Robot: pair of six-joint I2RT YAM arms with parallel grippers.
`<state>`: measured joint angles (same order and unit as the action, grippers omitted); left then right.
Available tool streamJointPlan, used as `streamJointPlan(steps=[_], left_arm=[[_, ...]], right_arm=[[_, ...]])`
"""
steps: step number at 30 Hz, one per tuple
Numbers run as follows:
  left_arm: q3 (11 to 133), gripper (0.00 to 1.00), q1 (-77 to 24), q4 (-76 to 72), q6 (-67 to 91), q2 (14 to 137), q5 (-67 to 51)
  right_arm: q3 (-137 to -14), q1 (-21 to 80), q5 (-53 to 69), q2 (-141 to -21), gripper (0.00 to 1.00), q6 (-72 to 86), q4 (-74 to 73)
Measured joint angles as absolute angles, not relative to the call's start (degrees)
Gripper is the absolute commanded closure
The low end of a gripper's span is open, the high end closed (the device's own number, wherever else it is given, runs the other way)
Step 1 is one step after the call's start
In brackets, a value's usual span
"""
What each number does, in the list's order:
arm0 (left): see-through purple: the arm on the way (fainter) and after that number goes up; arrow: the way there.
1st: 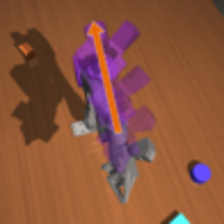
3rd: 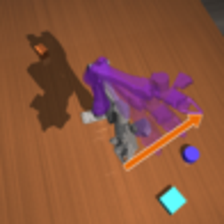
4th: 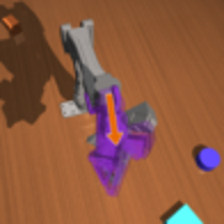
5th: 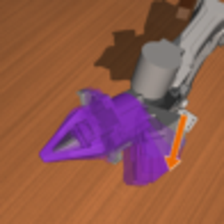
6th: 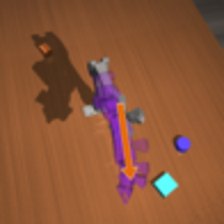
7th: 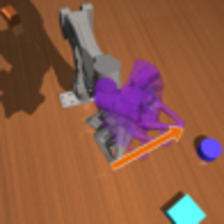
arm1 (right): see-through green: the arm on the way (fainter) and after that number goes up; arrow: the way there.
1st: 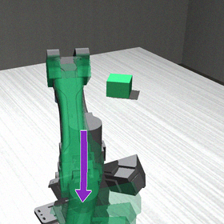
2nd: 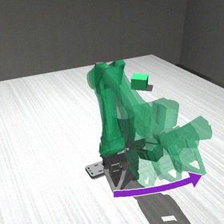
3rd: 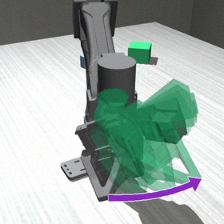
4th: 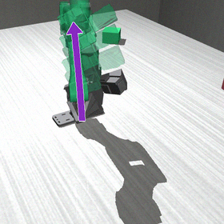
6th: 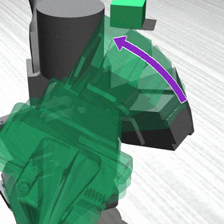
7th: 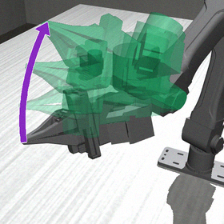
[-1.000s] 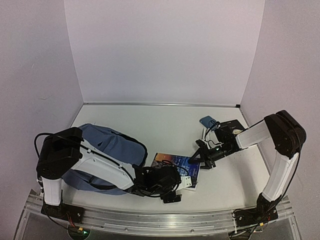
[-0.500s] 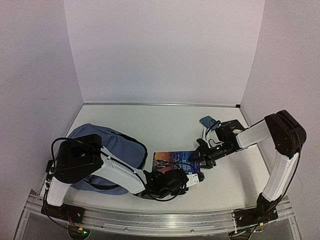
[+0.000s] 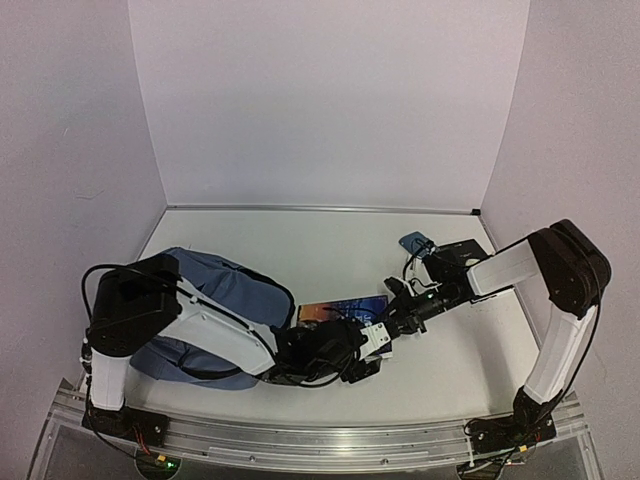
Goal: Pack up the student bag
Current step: Pick up the book from the center of the board.
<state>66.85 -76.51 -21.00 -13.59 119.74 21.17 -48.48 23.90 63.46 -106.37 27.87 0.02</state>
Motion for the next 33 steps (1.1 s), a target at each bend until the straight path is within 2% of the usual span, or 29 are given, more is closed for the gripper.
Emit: streamJointPlan(steps=[1,5,12,21,28,33], left_arm=[[67.0,0.12,-76.3,-18.8,-11.0,117.9,20.8],[69.3,0.08,-75.9,-6.1,-0.6,109.3,21.2],[75.9,0.08,-74.6,17.4,16.7,99.3,25.8],[74.1,0.00,-63.5,47.2,39.7,97.3,28.8],[65.9,0.00,-49.6,53.4,46.6,92.1,31.9],[63.7,0.02,-39.7,48.2,42.7,90.6,30.2]], right_arm=[[-48.8,24.0,63.8,-106.2,1.00,28.2,-0.3],[-49.2,23.2,64.0,-104.0,1.00,30.0,-1.9],[-49.2,18.8,62.0,-97.3,1.00,32.9,-3.0],[-49.1,16.6,58.9,-95.2,1.00,33.5,-3.7],[-49.1,16.6,58.8,-95.1,1.00,33.5,-4.0],[-49.1,16.6,58.8,-95.1,1.00,33.5,-4.0]])
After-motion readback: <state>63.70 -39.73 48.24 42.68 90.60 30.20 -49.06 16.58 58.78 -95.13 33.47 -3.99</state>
